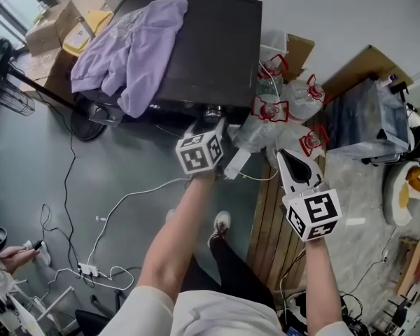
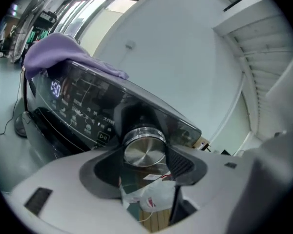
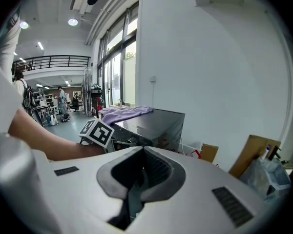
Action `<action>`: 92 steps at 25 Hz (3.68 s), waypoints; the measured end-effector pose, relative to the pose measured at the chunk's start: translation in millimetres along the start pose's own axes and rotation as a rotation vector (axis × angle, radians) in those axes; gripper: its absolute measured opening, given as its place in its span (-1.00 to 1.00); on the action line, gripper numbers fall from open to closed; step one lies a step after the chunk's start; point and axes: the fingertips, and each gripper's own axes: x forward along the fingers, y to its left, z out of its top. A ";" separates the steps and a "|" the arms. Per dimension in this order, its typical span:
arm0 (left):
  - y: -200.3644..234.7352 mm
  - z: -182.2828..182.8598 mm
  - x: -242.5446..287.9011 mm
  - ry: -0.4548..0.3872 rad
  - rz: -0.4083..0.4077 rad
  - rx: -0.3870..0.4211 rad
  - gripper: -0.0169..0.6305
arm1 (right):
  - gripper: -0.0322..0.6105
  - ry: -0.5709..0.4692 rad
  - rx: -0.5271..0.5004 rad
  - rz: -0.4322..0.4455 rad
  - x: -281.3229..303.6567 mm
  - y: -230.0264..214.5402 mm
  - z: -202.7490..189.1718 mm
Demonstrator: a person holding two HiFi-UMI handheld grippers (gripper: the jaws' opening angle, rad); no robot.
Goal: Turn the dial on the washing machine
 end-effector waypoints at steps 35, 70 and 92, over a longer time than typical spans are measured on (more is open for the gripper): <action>4.3 2.7 -1.2 -0.008 -0.237 -0.642 -0.09 | -0.86 0.001 0.001 0.018 -4.9 12.3 2.9; 39.3 53.1 -97.1 0.129 -0.096 0.189 -0.76 | -0.86 -0.097 -0.021 -0.026 -9.9 44.1 100.3; -50.2 325.6 -332.0 -0.467 -0.097 0.903 -0.91 | -0.86 -0.346 -0.245 -0.120 -56.8 89.8 289.9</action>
